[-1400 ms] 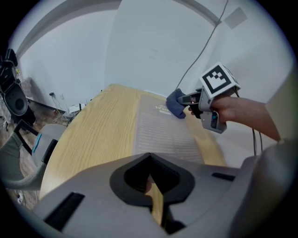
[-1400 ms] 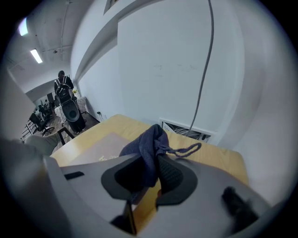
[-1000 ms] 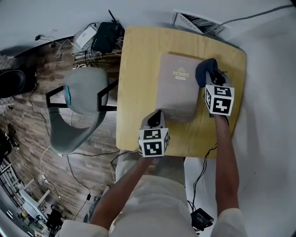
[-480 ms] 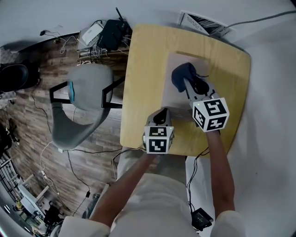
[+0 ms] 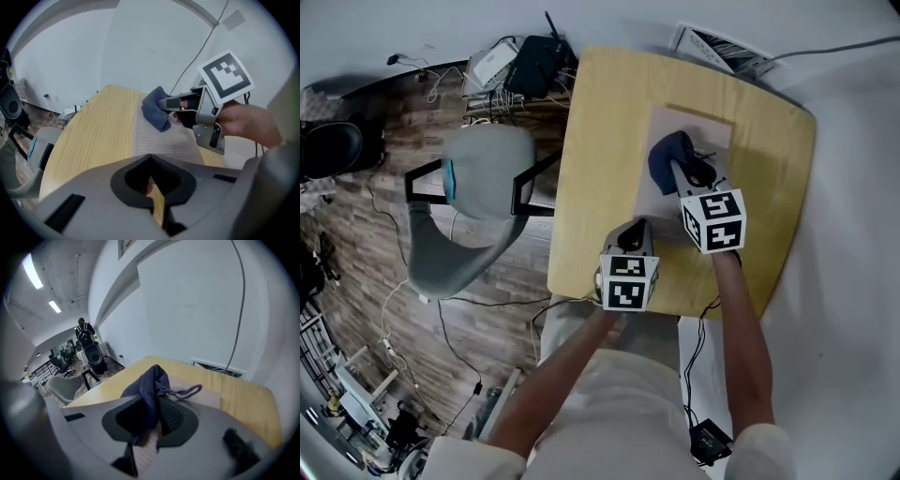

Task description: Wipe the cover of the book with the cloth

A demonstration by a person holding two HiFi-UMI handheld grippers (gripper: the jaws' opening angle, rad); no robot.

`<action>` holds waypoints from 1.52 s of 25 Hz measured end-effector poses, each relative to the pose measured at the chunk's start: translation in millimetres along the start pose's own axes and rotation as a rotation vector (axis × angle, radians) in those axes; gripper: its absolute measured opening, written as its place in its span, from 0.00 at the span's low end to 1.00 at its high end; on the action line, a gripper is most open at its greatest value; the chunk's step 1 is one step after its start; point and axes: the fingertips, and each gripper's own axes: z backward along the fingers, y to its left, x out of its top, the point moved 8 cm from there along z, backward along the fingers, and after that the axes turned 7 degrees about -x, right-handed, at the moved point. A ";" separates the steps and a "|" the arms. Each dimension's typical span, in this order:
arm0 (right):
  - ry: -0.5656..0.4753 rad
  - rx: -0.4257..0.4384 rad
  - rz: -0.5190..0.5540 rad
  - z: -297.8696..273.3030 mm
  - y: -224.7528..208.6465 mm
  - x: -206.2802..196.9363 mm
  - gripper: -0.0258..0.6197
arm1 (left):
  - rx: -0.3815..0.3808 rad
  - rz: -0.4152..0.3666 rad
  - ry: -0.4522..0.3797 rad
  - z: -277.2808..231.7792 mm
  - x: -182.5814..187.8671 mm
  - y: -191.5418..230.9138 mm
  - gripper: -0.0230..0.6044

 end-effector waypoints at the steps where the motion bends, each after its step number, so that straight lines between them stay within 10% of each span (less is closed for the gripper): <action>1: 0.002 -0.013 0.000 1.4 -3.8 -2.1 0.18 | 0.003 0.005 -0.001 -0.3 0.2 0.5 0.05; 21: 0.086 -0.318 -0.036 74.5 -92.4 -58.6 0.18 | 0.016 -0.024 0.004 -4.9 -0.3 -6.0 0.05; 31: -0.084 0.060 -0.177 69.5 -10.8 -21.8 0.18 | -0.017 -0.030 -0.003 -5.2 1.4 -3.2 0.05; 38: -0.029 0.110 -0.115 21.8 34.9 -24.7 0.18 | -0.028 -0.049 -0.004 -4.4 0.4 -3.9 0.05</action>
